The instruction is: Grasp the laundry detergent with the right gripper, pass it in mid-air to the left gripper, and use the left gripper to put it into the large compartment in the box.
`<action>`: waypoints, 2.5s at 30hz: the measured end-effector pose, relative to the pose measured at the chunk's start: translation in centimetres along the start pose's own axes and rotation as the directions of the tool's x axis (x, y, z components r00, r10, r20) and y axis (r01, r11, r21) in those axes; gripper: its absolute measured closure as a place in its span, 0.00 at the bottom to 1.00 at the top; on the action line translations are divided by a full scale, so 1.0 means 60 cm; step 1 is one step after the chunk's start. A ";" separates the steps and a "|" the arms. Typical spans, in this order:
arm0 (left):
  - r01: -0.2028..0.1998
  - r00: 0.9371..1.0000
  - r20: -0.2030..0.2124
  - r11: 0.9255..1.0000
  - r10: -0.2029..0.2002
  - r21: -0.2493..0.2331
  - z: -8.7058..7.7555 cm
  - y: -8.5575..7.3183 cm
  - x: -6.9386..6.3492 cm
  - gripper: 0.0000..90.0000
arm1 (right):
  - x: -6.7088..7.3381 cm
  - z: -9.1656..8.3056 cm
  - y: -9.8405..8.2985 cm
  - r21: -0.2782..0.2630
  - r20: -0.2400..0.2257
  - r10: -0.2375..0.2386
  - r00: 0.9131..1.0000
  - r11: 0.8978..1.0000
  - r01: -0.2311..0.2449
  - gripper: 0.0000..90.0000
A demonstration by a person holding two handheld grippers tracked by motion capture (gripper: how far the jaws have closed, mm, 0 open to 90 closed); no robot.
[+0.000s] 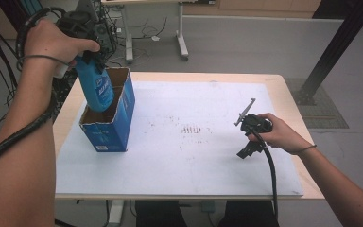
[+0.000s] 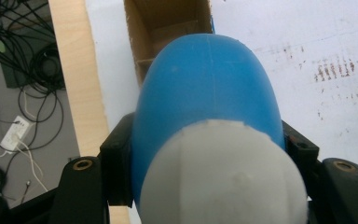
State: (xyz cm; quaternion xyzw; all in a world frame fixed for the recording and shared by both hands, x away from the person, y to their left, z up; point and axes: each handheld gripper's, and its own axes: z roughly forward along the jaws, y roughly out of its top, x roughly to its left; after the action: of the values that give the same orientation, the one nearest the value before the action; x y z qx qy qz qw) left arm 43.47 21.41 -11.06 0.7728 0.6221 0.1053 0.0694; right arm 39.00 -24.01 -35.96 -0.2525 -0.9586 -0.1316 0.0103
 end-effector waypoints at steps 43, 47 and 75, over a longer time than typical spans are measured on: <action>0.074 0.997 0.013 0.995 -0.075 0.059 0.171 -0.023 0.006 0.42 | -0.046 -0.001 0.009 -0.011 0.025 0.051 0.998 0.999 -0.051 0.04; 0.085 0.996 0.018 0.995 -0.086 0.052 0.176 -0.027 0.009 0.42 | -0.052 -0.002 0.010 -0.010 0.029 0.065 0.997 0.998 -0.064 0.04; 0.110 0.994 0.017 0.991 -0.111 0.075 0.241 -0.034 0.007 0.42 | -0.074 -0.014 0.024 0.002 0.067 0.063 0.996 0.998 -0.064 0.04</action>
State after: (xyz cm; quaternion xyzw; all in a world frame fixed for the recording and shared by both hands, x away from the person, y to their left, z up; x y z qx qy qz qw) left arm 45.20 22.63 -25.51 0.7402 0.6666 0.0698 0.0530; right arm 43.53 -25.12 -35.20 -0.2871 -0.9501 -0.1204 -0.0172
